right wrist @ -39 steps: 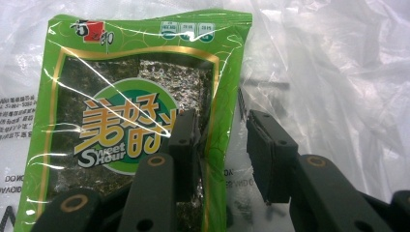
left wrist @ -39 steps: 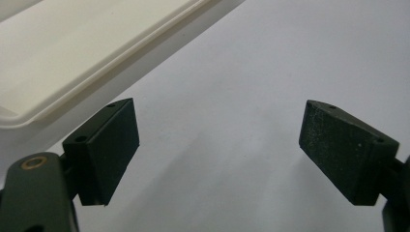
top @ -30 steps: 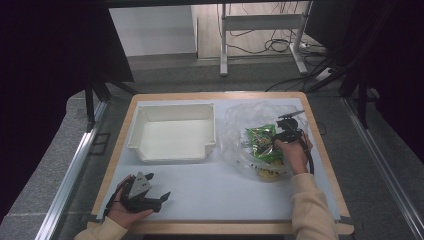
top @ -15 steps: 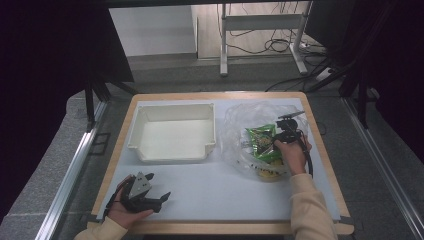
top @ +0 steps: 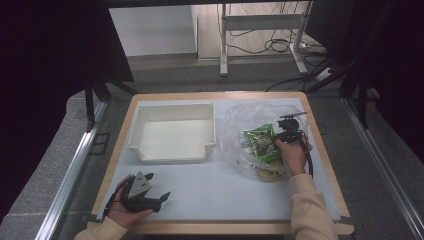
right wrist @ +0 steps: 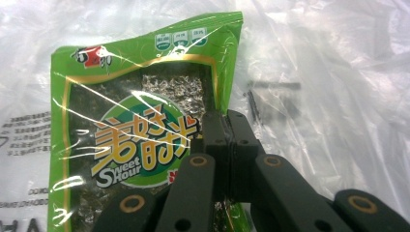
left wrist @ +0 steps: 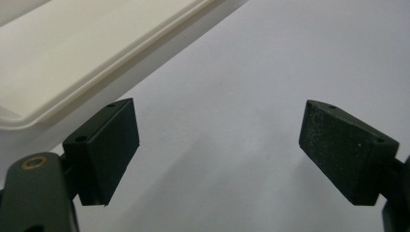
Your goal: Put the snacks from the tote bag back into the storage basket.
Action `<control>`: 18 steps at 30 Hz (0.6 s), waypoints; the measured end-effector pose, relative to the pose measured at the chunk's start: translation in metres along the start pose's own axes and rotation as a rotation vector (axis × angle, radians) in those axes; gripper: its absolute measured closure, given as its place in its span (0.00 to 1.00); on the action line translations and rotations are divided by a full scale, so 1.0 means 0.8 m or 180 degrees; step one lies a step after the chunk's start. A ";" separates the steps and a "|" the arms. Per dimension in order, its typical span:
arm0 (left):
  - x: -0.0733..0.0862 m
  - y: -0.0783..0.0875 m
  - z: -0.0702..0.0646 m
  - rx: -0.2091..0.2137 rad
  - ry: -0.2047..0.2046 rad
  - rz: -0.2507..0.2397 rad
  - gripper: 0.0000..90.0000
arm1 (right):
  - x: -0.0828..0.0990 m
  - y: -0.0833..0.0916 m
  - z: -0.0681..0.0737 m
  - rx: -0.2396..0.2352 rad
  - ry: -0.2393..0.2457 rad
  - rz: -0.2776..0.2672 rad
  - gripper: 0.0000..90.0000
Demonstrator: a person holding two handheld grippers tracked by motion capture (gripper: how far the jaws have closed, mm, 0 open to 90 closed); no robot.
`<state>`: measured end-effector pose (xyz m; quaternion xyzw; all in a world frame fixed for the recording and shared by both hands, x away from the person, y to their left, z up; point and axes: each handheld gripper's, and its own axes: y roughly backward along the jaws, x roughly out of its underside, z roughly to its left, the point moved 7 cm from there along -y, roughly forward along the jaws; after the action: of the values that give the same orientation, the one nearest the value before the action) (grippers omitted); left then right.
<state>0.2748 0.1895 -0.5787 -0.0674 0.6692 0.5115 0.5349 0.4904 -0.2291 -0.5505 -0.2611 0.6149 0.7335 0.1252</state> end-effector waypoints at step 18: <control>0.000 0.003 0.002 -0.0009 0.0010 -0.0025 0.16 | -0.005 0.020 0.009 -0.0167 0.0056 -0.0162 1.00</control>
<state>0.2745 0.1919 -0.5771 -0.0717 0.6690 0.5102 0.5357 0.4839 -0.2251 -0.5344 -0.2863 0.5897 0.7436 0.1315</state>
